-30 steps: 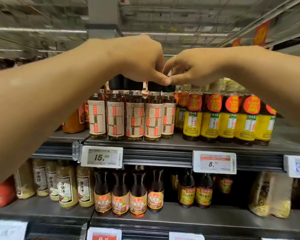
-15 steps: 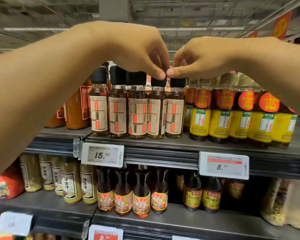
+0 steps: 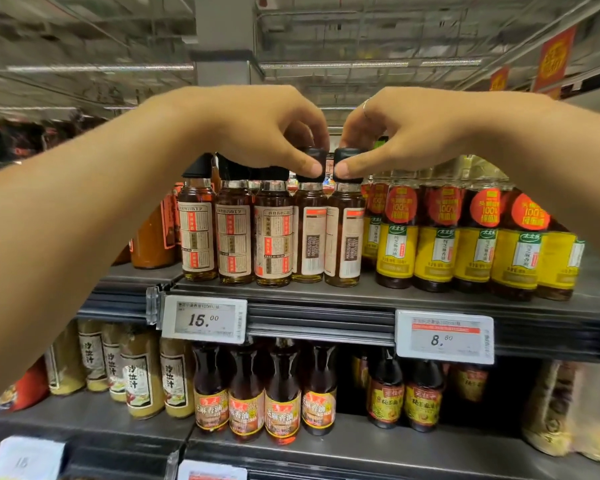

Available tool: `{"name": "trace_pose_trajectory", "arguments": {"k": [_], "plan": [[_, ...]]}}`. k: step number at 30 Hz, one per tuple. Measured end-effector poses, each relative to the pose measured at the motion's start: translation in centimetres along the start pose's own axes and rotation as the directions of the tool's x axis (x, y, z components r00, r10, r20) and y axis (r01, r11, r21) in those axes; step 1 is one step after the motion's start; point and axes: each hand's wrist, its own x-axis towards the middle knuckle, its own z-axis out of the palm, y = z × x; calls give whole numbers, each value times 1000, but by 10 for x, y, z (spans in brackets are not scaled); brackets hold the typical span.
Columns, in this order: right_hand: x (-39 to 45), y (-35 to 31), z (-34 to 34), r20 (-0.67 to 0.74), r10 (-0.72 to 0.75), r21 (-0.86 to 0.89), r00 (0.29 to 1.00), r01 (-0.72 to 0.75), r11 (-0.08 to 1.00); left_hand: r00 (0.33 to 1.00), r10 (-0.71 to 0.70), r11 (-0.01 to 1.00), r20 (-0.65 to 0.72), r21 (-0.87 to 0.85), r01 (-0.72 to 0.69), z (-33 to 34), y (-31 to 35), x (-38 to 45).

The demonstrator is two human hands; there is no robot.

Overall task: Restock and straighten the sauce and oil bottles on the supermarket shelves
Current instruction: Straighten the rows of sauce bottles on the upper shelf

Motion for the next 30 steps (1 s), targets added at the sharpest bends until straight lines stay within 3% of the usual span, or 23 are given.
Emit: {"name": "trace_pose_trajectory", "arguments": {"k": [9, 18, 25, 30], "plan": [[0, -1, 3, 99, 19, 74, 995, -26, 997, 993, -49, 998, 107, -26, 52, -5, 1, 4], [0, -9, 5, 50, 42, -20, 998, -41, 999, 976, 70, 959, 208, -283, -9, -7, -9, 8], [4, -4, 7, 79, 89, -27, 993, -87, 996, 968, 70, 959, 243, -283, 1, -10, -8, 11], [5, -3, 8, 20, 116, -75, 993, -114, 991, 975, 59, 970, 215, -244, -5, -10, -6, 11]]}}
